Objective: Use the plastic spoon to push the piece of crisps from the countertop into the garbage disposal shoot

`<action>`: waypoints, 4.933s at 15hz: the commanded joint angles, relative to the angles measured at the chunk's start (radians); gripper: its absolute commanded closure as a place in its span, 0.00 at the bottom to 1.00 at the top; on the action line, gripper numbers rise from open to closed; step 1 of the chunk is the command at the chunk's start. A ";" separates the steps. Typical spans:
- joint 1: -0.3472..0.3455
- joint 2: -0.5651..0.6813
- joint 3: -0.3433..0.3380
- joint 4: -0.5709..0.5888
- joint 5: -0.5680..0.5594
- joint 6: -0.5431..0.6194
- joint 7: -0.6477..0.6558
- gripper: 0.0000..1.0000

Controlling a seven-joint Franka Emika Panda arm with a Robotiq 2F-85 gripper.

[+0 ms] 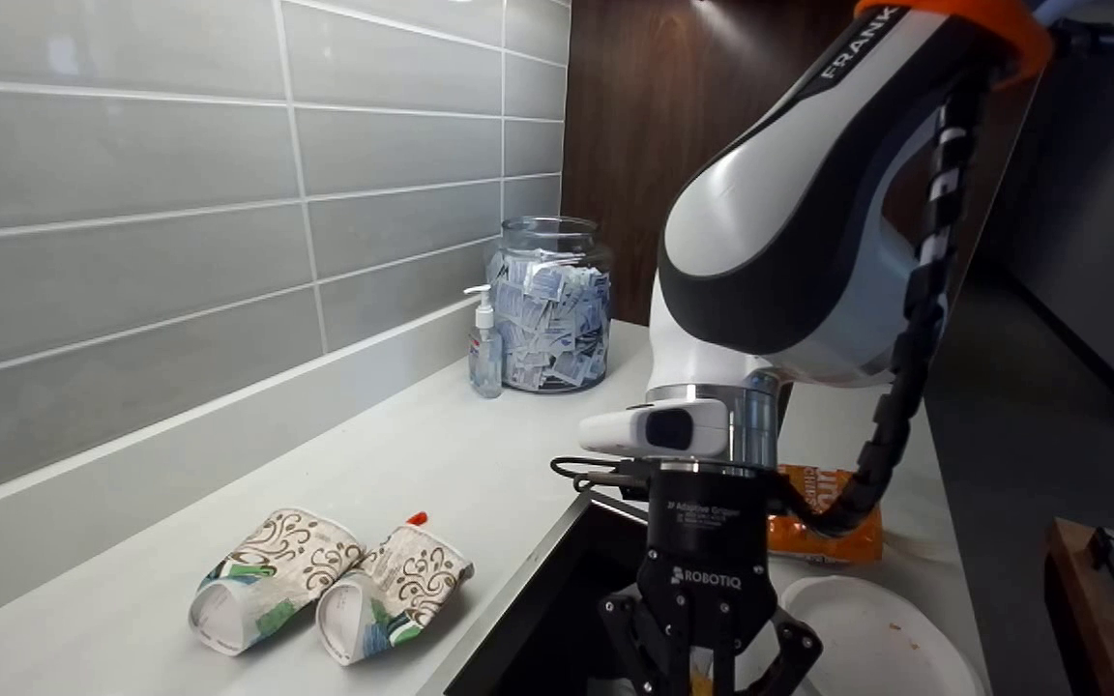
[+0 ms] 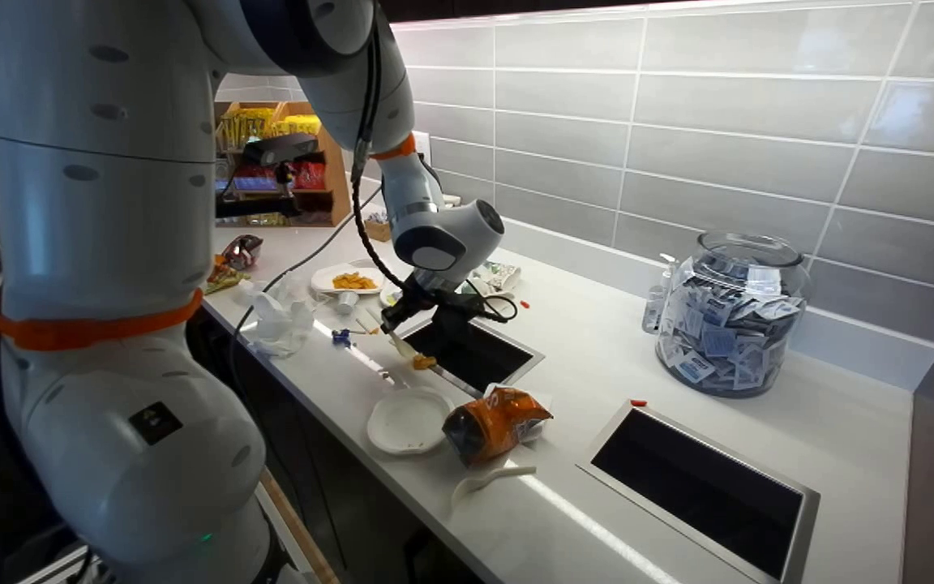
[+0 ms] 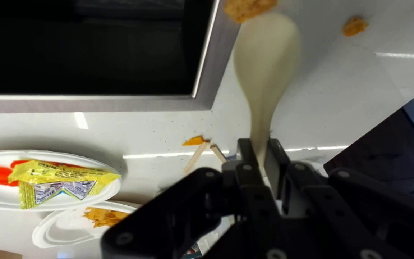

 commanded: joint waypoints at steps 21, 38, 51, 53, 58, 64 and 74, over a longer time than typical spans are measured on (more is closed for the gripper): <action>-0.035 -0.004 -0.013 -0.050 -0.009 -0.046 -0.057 0.97; -0.026 0.022 -0.013 0.010 -0.057 0.005 -0.049 0.97; -0.026 0.035 -0.008 0.050 -0.073 0.006 -0.037 0.97; -0.022 0.027 -0.005 0.053 -0.073 0.008 -0.026 0.97; -0.003 -0.023 0.003 0.034 -0.059 0.052 0.066 0.97; -0.017 -0.007 0.009 0.055 -0.054 0.024 0.050 0.86; -0.022 -0.060 -0.009 0.047 -0.056 0.176 0.131 0.97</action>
